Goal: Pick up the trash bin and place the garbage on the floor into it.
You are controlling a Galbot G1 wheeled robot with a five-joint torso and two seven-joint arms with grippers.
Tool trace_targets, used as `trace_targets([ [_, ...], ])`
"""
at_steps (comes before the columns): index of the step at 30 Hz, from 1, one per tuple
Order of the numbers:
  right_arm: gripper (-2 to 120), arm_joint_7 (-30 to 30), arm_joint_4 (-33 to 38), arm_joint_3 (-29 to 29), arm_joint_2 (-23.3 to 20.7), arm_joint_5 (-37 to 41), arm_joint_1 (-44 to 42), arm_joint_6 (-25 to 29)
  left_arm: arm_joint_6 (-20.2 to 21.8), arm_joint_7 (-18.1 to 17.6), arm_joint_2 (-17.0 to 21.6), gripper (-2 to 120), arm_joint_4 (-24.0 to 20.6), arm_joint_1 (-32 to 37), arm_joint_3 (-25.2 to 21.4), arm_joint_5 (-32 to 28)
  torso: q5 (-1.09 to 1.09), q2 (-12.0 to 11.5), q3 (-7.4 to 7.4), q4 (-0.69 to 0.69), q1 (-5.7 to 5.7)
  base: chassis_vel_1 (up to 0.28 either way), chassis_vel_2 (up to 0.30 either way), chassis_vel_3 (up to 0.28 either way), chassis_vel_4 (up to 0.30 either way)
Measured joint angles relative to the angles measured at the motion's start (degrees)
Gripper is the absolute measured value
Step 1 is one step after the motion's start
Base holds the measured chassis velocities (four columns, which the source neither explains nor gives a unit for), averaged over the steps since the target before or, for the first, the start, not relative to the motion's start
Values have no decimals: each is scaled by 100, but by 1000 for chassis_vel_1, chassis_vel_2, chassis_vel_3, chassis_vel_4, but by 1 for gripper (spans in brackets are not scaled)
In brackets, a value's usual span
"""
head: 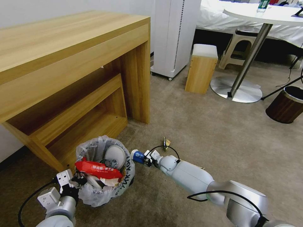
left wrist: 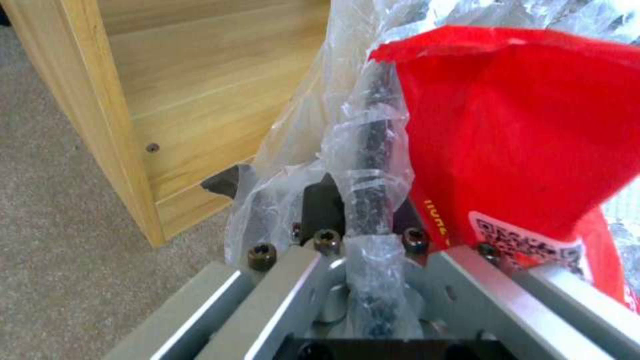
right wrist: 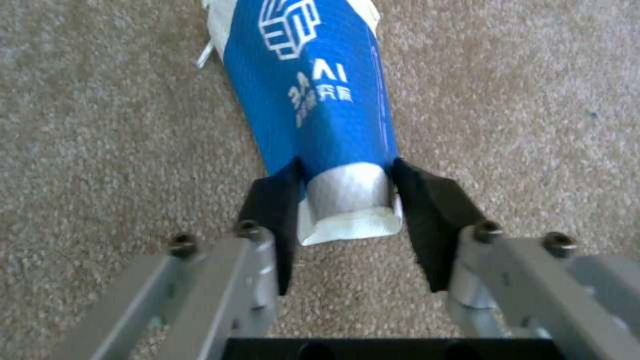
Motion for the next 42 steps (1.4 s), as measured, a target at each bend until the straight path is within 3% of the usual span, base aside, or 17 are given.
trace_targets([
  [7, 6, 66, 237, 131, -137, 64, -117, 105, -21, 3, 3, 0, 102, -58, -3, 7, 0, 0, 0, 0, 0, 0, 0, 0, 0],
  [16, 4, 222, 1080, 355, -553, 379, -312, 365, -18, -4, 47, 0, 268, -132, -38, -6, 2, 0, 0, 1, 0, 0, 0, 0, 0],
  [18, 4, 265, 1709, 575, -930, 532, -446, 753, -16, -13, 73, 0, 396, -175, -58, -10, 1, 0, 0, 0, 0, 0, 0, 0, 0],
  [19, 4, 172, 2095, 807, -1238, 532, -533, 1314, -13, -15, 88, 0, 472, -204, -59, -17, 3, 0, 0, 2, 0, 0, 0, 0, 0],
  [20, 4, 172, 2095, 807, -1238, 532, -533, 1314, -13, -15, 88, 0, 472, -204, -59, -17, 3, 0, 0, 2, 0, 0, 0, 0, 0],
  [22, 4, -167, 2850, 1226, -1908, 648, -656, 2025, 2, -22, 114, 0, 546, -239, -56, -23, 0, 0, 0, -4, 0, 0, 0, 0, 0],
  [23, 4, -167, 2850, 1226, -1908, 648, -656, 2025, 2, -22, 114, 0, 546, -239, -56, -23, 0, 0, 0, -4, 0, 0, 0, 0, 0],
  [26, 4, -899, 4029, 1653, -2576, 994, -753, 2803, 31, -27, 123, 0, 594, -287, -27, -27, 1, 0, 0, 0, 0, 0, 0, 0, 0],
  [34, 4, -1604, 4982, 1404, -2686, 1235, -440, 3256, 68, -32, 81, 0, 514, -283, 24, -5, 0, 0, 0, 1, 0, 0, 0, 0, 0],
  [39, 4, -1775, 5016, 991, -2563, 1209, -174, 3276, 88, -34, 67, 0, 438, -258, 31, 6, 0, 0, 0, 1, 0, 0, 0, 0, 0],
  [42, 4, -1801, 4690, 330, -2354, 1057, 177, 3282, 115, -36, 52, 0, 306, -223, 25, 6, 1, 0, 1, 1, 0, 0, 0, 0, 0],
])
